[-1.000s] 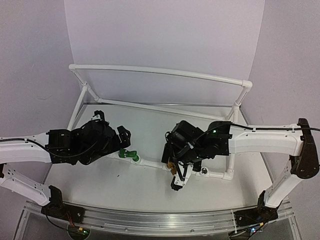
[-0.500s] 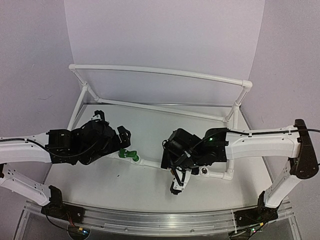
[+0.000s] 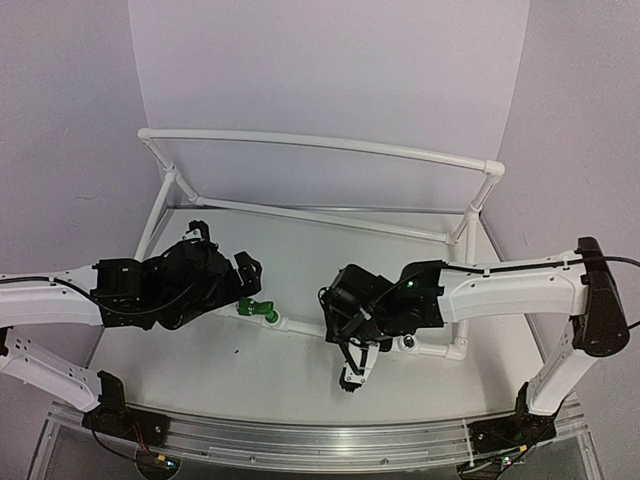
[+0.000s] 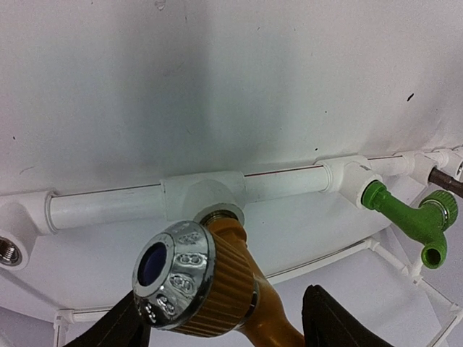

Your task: Install the water faucets

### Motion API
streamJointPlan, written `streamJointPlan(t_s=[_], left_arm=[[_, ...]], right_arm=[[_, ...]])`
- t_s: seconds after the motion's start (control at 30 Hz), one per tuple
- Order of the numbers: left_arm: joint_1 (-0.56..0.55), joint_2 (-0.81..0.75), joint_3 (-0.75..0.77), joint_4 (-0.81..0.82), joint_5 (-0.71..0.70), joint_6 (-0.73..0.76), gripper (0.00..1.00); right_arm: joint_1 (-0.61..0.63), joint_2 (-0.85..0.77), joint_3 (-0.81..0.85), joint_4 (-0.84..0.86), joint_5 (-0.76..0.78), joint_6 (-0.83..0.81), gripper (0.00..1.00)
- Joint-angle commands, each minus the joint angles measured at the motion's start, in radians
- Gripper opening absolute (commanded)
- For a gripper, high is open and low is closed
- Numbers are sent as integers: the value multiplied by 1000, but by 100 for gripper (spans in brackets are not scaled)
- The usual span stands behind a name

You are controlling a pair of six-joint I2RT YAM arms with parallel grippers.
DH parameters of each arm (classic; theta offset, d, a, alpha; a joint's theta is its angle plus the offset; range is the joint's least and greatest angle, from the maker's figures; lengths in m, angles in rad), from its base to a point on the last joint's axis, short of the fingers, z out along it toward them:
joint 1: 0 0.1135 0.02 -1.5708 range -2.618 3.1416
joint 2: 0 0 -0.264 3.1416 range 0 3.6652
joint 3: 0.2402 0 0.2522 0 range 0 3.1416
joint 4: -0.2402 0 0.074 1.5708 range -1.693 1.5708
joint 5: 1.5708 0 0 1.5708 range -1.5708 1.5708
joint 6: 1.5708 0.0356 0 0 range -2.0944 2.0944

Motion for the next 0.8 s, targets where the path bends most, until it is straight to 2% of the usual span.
streamJointPlan(t_s=[0.0, 0.37, 0.77], left_arm=[[-2, -14, 11, 30, -11, 15, 100], [-2, -4, 13, 32, -9, 16, 100], [-3, 7, 20, 28, -6, 17, 100]], right_arm=[[5, 10, -3, -4, -6, 29, 67], [5, 57, 57, -61, -15, 213, 48], [5, 185, 258, -259, -75, 666, 43]])
